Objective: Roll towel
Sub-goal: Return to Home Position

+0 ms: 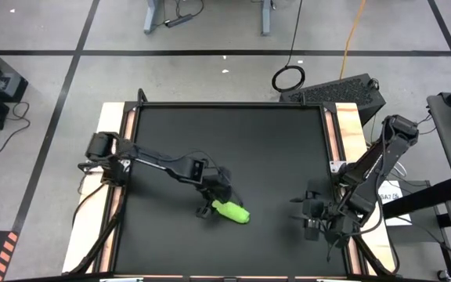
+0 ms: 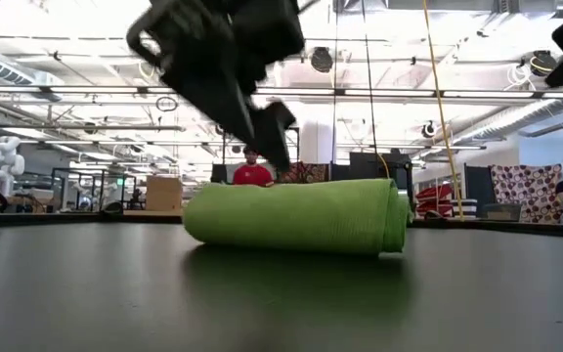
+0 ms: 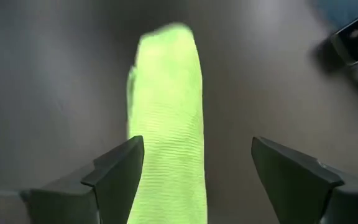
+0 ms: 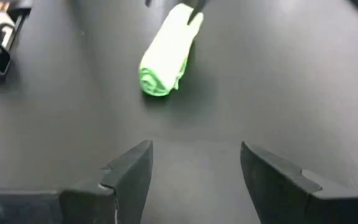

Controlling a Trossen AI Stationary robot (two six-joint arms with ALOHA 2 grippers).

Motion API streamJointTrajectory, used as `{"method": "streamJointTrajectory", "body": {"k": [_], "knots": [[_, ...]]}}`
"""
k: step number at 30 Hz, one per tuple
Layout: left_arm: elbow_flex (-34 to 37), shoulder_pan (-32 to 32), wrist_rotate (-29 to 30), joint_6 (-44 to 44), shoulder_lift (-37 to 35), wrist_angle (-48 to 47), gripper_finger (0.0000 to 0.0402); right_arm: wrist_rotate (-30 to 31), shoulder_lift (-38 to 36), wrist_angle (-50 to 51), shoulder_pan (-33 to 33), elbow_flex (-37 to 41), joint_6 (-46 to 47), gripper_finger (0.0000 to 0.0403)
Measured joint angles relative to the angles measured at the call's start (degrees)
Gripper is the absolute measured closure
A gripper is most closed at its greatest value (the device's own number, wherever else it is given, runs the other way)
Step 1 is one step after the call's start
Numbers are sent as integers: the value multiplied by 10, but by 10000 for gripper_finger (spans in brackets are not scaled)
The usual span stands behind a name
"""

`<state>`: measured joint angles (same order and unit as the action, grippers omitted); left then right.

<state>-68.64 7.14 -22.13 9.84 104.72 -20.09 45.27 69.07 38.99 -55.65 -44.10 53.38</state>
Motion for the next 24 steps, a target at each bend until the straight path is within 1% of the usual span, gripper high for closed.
{"method": "streamJointTrajectory", "body": {"k": [3,4,10,14,17,19,22,24], "knots": [[0,2,2,-6,-43,-16,97,36,-12,-31,-15,36,1,170],[-1,5,13,-6,-59,-26,97,50,-17,-41,-20,46,1,170],[-1,30,138,-21,-162,-102,100,120,-63,-75,-43,104,-1,170],[14,50,205,-36,-250,-122,111,170,-113,-80,-47,139,-20,171],[49,68,258,-59,-326,-120,120,210,-164,-79,-43,164,-48,180],[87,81,291,-80,-379,-106,125,226,-203,-80,-40,181,-65,189],[163,105,324,-119,-455,-60,129,246,-263,-89,-40,209,-94,203],[223,121,333,-143,-500,-21,130,260,-305,-99,-39,229,-118,211]]}}
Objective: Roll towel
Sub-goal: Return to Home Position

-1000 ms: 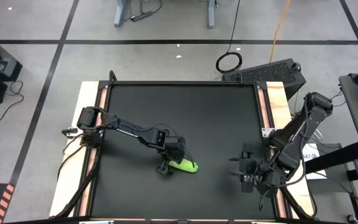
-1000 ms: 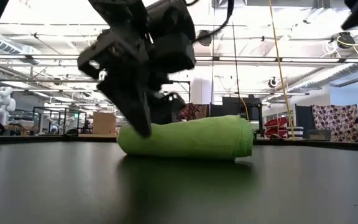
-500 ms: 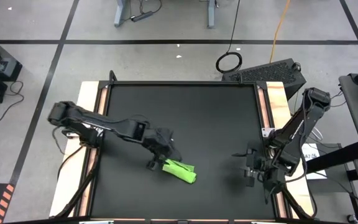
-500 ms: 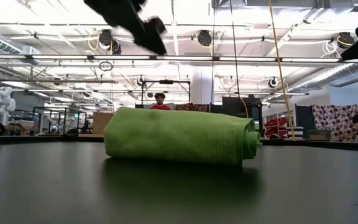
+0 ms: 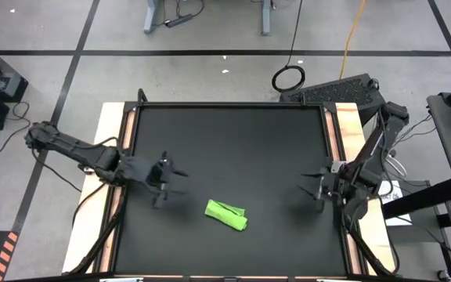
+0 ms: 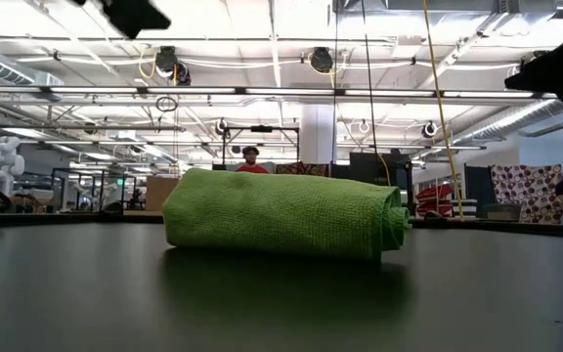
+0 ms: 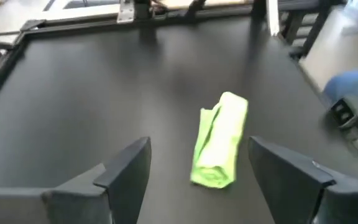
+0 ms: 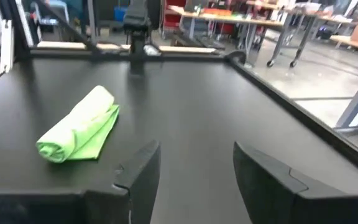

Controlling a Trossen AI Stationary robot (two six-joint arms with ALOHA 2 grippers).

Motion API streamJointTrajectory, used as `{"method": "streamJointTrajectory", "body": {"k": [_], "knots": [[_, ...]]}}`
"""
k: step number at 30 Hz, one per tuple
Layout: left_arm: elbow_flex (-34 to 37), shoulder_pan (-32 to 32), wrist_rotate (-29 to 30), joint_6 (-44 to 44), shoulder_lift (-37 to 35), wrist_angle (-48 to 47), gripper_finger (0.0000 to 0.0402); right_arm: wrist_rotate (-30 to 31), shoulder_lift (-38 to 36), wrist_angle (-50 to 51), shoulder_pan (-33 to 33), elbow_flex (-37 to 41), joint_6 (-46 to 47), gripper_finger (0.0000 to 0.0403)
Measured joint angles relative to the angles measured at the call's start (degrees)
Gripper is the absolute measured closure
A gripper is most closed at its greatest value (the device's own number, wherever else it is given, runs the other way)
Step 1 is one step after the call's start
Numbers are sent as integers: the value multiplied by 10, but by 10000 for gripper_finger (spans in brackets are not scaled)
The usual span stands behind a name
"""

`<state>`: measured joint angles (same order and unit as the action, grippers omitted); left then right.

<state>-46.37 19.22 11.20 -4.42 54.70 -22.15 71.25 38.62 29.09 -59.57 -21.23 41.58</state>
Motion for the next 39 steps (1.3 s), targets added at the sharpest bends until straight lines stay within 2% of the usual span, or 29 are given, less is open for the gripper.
{"method": "streamJointTrajectory", "body": {"k": [6,10,12,15,18,25,29,34,39], "knots": [[182,25,25,-44,-97,176,130,8,-135,-27,13,56,-79,228],[274,27,25,-58,-123,292,130,-28,-231,-72,32,85,-144,238],[306,27,25,-63,-125,331,131,-75,-271,-147,47,104,-210,242],[339,27,24,-74,-125,370,131,-190,-312,-289,74,132,-318,247],[361,27,19,-73,-125,401,131,-284,-332,-360,104,143,-384,250],[414,26,17,-53,-125,503,131,-354,-346,-352,176,144,-444,250],[457,26,20,-60,-125,555,131,-368,-373,-305,213,144,-452,250],[460,26,24,-70,-125,549,131,-372,-385,-244,253,144,-430,250],[460,25,31,-40,-129,564,131,-372,-385,-172,289,144,-377,250]]}}
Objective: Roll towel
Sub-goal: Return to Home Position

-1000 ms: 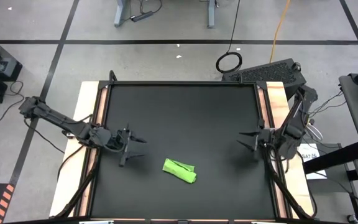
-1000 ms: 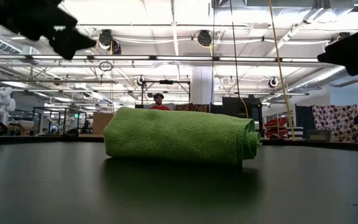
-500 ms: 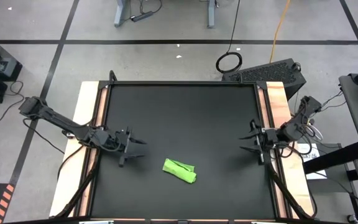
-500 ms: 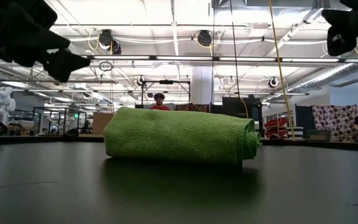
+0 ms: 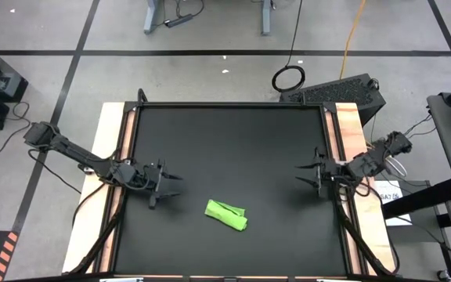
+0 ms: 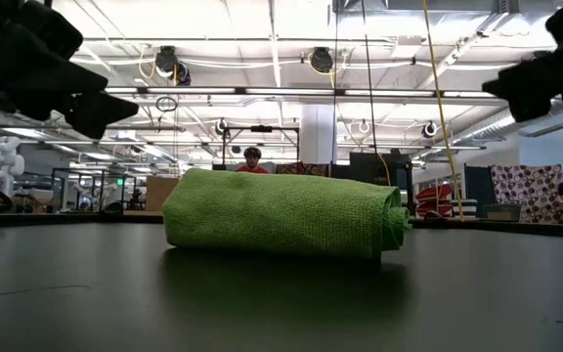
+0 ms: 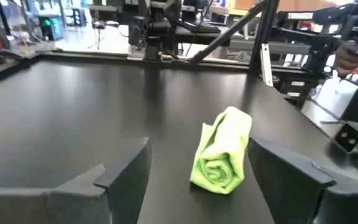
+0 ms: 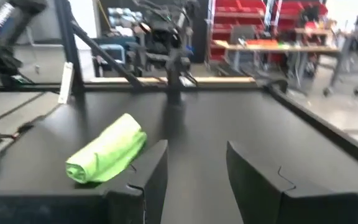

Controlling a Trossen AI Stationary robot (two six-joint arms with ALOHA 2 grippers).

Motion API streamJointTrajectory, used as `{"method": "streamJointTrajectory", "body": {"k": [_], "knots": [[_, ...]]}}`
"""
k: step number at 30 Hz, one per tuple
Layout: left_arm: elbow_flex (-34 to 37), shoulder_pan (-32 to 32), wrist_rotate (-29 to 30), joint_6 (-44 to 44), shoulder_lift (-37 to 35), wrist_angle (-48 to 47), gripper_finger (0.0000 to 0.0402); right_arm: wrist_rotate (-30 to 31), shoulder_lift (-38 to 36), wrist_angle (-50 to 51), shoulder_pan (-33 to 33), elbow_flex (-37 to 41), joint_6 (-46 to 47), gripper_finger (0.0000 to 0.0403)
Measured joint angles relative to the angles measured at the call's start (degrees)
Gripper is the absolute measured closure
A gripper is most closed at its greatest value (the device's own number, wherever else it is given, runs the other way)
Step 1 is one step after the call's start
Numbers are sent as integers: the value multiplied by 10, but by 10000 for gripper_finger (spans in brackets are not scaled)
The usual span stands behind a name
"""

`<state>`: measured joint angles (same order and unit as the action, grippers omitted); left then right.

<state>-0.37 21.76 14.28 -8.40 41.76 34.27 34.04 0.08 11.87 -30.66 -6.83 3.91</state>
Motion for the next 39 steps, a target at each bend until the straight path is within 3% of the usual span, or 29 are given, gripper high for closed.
{"method": "streamJointTrajectory", "body": {"k": [7,11,18,22,39], "knots": [[0,0,14,15,0,-4,131,-5,0,89,31,0,67,250],[0,0,14,15,0,-5,131,-14,0,86,33,0,48,250],[0,0,45,-20,0,-11,130,59,1,80,33,0,28,250],[0,0,77,16,0,-9,130,62,1,73,33,0,29,250],[1,0,74,14,0,-9,130,64,1,68,33,0,29,250]]}}
